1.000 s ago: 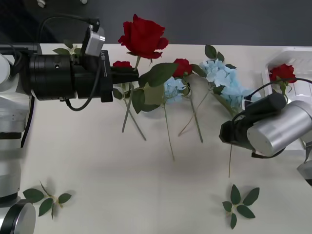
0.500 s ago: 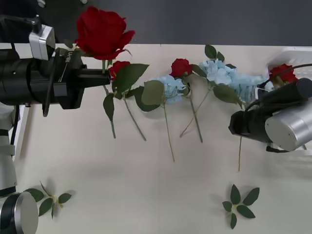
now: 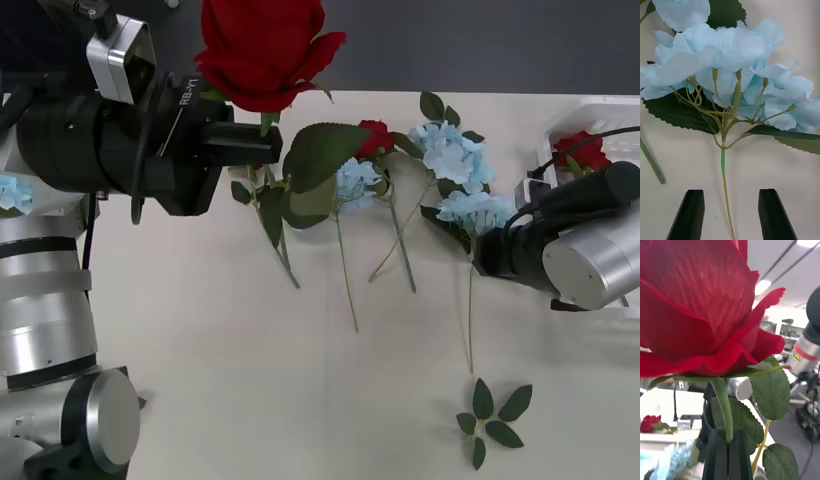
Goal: Put the red flowers into the right box and the blue flowers into the left box
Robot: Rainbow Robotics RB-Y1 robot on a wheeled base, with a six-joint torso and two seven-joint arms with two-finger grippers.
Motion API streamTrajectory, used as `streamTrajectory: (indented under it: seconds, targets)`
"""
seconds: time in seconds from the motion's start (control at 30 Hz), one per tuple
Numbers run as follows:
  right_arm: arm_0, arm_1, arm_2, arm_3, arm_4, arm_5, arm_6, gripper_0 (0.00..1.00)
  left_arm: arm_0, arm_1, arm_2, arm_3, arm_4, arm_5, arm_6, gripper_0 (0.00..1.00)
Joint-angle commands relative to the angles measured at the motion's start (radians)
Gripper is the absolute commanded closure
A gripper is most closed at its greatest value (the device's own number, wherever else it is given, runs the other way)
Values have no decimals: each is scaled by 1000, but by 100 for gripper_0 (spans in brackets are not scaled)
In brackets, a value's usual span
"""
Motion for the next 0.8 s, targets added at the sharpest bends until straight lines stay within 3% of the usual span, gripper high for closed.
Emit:
streamTrajectory:
  seconds: [0.03, 0.23, 0.5, 0.57, 0.8]
  targets:
    - [-3, -38, -11, -57, -14, 9, 65, 58, -44, -17, -6, -35, -7, 2, -38, 100]
    - [25, -55, -100, -174, -120, 78, 88, 58, -77, -19, -12, -33, -58, 2, -38, 100]
    - [104, -119, -220, -297, -264, 63, 191, 58, -77, -19, -26, -32, -68, -18, -38, 100]
    - [126, -128, -245, -306, -286, 26, 249, 58, -77, -19, -26, -32, -68, -18, -38, 100]
    - [256, -183, -266, -295, -398, -351, 450, 58, -77, -19, -26, -32, -68, -18, -38, 100]
